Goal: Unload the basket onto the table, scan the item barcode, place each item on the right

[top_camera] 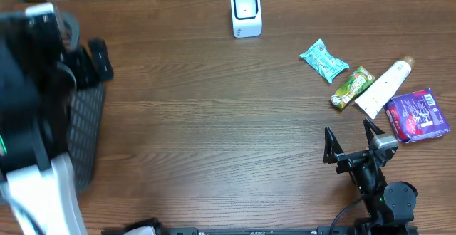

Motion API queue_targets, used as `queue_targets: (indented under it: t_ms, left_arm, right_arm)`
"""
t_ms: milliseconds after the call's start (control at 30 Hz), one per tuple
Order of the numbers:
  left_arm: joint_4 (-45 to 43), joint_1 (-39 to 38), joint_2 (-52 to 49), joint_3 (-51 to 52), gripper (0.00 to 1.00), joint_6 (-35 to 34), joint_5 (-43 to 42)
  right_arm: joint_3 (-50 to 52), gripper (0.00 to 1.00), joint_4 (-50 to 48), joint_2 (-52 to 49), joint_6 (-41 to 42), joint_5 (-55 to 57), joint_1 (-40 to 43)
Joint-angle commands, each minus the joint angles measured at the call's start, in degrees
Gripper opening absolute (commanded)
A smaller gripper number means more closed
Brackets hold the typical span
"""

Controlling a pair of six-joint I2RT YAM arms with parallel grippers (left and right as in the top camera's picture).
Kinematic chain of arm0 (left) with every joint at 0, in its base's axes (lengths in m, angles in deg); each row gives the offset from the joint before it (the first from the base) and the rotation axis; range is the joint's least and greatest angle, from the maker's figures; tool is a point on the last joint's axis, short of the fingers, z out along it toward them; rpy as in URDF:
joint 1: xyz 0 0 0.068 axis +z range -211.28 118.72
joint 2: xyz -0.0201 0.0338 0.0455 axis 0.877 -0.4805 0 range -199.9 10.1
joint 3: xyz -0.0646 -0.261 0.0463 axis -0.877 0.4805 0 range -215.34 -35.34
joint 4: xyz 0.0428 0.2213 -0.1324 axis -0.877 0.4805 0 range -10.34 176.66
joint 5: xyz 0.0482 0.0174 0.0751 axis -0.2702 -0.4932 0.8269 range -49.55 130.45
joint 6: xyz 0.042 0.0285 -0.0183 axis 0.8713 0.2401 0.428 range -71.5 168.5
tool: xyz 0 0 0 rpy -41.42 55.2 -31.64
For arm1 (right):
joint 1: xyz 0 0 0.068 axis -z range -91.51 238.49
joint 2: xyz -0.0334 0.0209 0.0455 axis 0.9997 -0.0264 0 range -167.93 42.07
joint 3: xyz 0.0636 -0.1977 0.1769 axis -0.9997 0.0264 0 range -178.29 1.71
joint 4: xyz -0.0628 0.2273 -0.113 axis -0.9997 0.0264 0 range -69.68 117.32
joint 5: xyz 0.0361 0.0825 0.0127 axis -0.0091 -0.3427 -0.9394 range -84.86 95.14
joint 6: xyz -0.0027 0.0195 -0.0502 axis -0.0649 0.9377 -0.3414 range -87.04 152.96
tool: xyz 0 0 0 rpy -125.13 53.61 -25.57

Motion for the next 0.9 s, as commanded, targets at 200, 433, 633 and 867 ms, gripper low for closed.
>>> queue_targets:
  t_ms: [200,433,633,867]
  left_arm:
    - [-33.6,-4.0,35.9,49.4,1.00,7.9,-4.9]
    - [-54.9,-8.3,53.7,75.9,1.00,7.9,0.3]
    - [-56.5,-8.3,62.2,87.3,1.00,10.1,2.3]
    - [-56.2,-8.3,67.6,92.4,1.00,14.1,2.3]
  right_arm:
    - [0.6,1.00,-0.3,0.5,0.4,0.0,-0.3]
    - [0.6,1.00,-0.3,0.5,0.4,0.0,-0.3]
    - [0.6,1.00,-0.3,0.5,0.4,0.0,-0.3]
    - [0.6,1.00,-0.3,0.5,0.4,0.0,-0.3]
